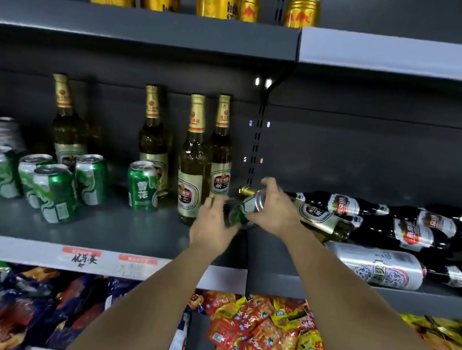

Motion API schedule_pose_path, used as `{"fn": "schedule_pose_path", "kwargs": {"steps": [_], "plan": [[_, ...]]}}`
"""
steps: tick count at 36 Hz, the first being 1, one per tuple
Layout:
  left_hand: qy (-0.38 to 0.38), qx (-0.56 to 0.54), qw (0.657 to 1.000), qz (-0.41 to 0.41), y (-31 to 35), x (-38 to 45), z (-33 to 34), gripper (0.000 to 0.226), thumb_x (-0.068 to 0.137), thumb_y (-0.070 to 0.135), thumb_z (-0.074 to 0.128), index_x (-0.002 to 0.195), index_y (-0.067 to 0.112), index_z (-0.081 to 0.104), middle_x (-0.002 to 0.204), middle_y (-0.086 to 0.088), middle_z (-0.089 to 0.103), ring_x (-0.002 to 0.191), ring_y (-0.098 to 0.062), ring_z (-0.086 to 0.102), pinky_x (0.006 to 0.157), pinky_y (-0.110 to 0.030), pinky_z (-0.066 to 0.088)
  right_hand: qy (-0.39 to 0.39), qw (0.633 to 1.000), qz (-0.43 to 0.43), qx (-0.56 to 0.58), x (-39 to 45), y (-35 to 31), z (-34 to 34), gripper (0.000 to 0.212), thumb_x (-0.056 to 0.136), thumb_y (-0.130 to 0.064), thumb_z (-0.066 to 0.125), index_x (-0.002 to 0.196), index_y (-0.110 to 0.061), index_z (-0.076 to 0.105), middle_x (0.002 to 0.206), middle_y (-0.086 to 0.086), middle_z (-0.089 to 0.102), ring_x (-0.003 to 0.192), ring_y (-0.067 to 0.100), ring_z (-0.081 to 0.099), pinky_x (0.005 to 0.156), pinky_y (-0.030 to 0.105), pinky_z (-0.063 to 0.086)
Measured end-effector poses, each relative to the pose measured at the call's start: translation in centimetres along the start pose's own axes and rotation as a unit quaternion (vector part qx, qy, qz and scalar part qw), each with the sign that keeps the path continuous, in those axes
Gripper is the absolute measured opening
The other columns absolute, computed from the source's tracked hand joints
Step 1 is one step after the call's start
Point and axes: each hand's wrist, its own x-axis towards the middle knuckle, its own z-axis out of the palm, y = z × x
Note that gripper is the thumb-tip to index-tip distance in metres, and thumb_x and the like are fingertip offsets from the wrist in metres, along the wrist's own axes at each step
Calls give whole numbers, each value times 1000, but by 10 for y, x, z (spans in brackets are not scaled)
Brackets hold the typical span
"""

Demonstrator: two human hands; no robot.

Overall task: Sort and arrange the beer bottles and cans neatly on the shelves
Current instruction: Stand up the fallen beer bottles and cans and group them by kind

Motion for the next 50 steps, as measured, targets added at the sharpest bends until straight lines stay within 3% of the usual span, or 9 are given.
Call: {"fn": "schedule_pose_path", "kwargs": {"steps": [10,14,17,19,21,26,30,36,50], "plan": [[-94,-151,979,-95,3,26,34,111,66,35,86,151,27,17,143,-6,42,131,-27,43,107,-44,40,-3,981,68,179,15,4,6,56,75,-28,81,122,-17,51,113,1,57,107,20,54,91,33,47],[-83,-416,886,-187,3,38,33,107,70,29,86,150,27,16,139,-2,46,126,-23,49,108,-44,41,35,885,191,423,19,14,15,43,77,-23,79,114,-14,58,113,1,60,105,18,56,92,31,44],[-73,-570,781,-246,12,47,24,83,81,20,76,148,17,26,138,-7,50,123,-25,51,102,-46,44,19,818,238,524,25,17,20,76,61,-35,82,129,-16,54,124,7,63,113,26,60,100,47,47],[-69,-586,763,-263,13,54,21,67,82,18,76,139,11,41,129,-10,58,112,-23,58,91,-41,50,11,804,237,546,31,22,24,78,62,-33,83,131,-13,52,122,11,65,110,28,62,100,50,48],[-53,-561,782,-265,13,58,24,66,78,21,81,133,9,47,125,-10,62,108,-22,61,86,-37,52,-3,816,244,524,30,18,20,78,62,-38,83,130,-13,54,124,8,63,112,25,60,101,45,46],[-15,-313,939,-142,26,58,34,64,67,23,88,115,21,46,115,1,56,106,-18,56,87,-26,45,92,948,171,251,31,31,-2,47,92,-53,54,115,-13,64,117,5,65,110,24,58,97,37,44],[-17,-147,987,-66,37,56,31,67,70,25,86,123,24,45,128,0,40,107,-23,53,81,-29,44,42,983,175,-32,27,54,-28,57,92,-64,42,129,-22,54,127,4,61,119,28,54,99,40,42],[-4,-6,999,-45,41,67,22,70,75,19,81,132,32,43,132,-1,34,113,-24,52,72,-31,46,-78,951,158,-255,19,80,-38,87,82,-70,54,148,-20,28,144,9,42,135,32,36,109,48,27],[-19,57,996,-71,33,67,25,85,80,24,78,147,20,25,143,-5,34,127,-26,45,89,-38,48,-94,947,98,-290,36,77,-7,90,79,-50,72,146,-16,24,141,9,43,130,31,39,108,47,28]]}}
